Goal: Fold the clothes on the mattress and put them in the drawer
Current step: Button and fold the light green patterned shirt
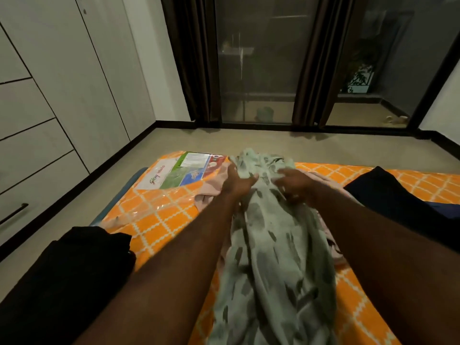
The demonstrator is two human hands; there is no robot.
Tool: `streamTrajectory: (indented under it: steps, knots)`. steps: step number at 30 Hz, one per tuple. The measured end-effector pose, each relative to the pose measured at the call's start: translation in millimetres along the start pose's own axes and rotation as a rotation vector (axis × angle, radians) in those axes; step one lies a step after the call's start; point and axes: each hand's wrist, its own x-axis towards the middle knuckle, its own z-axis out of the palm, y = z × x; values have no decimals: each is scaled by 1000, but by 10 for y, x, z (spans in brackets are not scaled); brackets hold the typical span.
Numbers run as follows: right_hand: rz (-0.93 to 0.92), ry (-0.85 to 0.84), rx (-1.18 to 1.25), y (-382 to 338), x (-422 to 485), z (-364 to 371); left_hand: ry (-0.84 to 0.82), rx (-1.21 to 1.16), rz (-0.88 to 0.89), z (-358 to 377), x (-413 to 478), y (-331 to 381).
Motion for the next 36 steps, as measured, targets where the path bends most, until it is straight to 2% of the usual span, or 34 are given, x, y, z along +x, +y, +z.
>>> streamTrajectory:
  steps: [2, 6, 10, 13, 17, 19, 20, 22, 26, 30, 32, 36]
  knots:
    - [12, 104, -184, 285, -59, 22, 15, 30, -6, 34, -193, -282]
    - [-67, 212, -215, 457, -445, 124, 39, 139, 220, -54, -616, -628]
    - [-149, 199, -330, 463, -946, 323, 67, 284, 277, -154, -1192, -691]
    - [-106, 169, -393, 587, -1342, 532, 126, 368, 308, -194, -1742, -800]
    - [2, 151, -354, 809, -1869, 675, 23, 393, 187, -220, -2271, -964]
    - [32, 192, -322, 897, -1913, 650, -12, 390, 157, -212, -2307, -969]
    - [74, 201, -271, 1044, -2299, 761, -49, 377, 120, -276, -2694, -1085]
    - [125, 257, -235, 1083, -2342, 800, -44, 391, 145, -288, -2685, -1114]
    - [262, 247, -330, 1018, -2621, 890, -119, 436, 146, -359, -2859, -1159]
    - [196, 149, -408, 1090, -2757, 947, -208, 443, 132, -466, -3048, -1169]
    - [171, 106, -432, 1114, -2758, 927, -234, 358, 93, -472, -3076, -1177]
    - [188, 64, -531, 1082, -2701, 848, -302, -104, -47, -438, -3128, -1116]
